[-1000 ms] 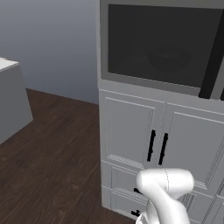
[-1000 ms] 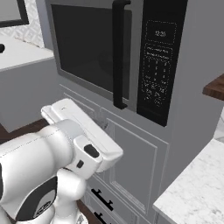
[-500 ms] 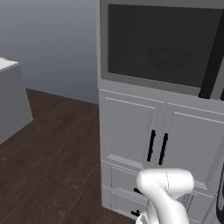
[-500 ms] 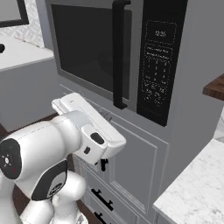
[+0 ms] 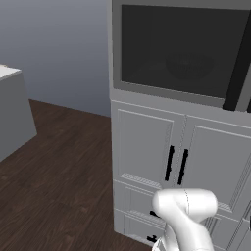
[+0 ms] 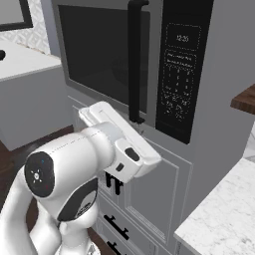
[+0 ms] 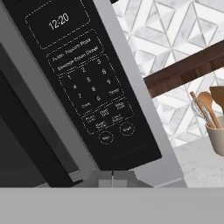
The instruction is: Pick the lemon from the sink and place it in the bowl. Then pick the bowl and place it in the microwave. Then close the microwave door and press the start button.
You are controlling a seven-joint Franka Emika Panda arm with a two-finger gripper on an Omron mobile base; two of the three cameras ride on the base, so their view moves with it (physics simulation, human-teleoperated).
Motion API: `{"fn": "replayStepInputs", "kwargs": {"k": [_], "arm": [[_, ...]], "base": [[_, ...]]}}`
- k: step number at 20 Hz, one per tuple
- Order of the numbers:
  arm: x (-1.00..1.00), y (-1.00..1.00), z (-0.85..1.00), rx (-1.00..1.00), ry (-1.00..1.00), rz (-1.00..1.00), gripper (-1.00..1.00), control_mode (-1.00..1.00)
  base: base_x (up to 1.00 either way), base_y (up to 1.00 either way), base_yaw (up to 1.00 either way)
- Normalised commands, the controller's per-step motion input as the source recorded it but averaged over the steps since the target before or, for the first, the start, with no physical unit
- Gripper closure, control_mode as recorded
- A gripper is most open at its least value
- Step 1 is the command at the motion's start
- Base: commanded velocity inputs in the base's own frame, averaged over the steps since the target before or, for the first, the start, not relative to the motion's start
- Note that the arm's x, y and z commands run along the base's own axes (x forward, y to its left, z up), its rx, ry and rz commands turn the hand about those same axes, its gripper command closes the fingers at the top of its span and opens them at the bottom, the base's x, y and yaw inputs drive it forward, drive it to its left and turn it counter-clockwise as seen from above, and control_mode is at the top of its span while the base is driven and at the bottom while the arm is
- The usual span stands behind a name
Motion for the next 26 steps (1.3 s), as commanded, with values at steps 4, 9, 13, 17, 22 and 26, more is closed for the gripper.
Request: {"fn": "replayStepInputs", "kwargs": {"k": [4, 9, 13, 17, 22, 26], "arm": [[0.07, -0.41, 0.0, 0.05, 0.0, 0.0, 1.0, -1.0], [0.22, -0.17, 0.0, 0.01, 0.0, 0.0, 1.0, -1.0], [0.34, -0.01, 0.0, 0.0, 0.0, 0.0, 1.0, -1.0], [0.19, -0.24, 0.0, 0.0, 0.0, 0.0, 1.0, -1.0], [0.12, -0.3, 0.0, 0.01, 0.0, 0.0, 1.0, -1.0], [0.15, -0.01, -0.09, 0.0, 0.0, 0.0, 1.0, -1.0]], "base": [[0.0, 0.0, 0.0], [0.0, 0.0, 0.0], [0.0, 0.0, 0.0], [0.0, 0.0, 0.0], [0.0, 0.0, 0.0], [0.0, 0.0, 0.0]]}}
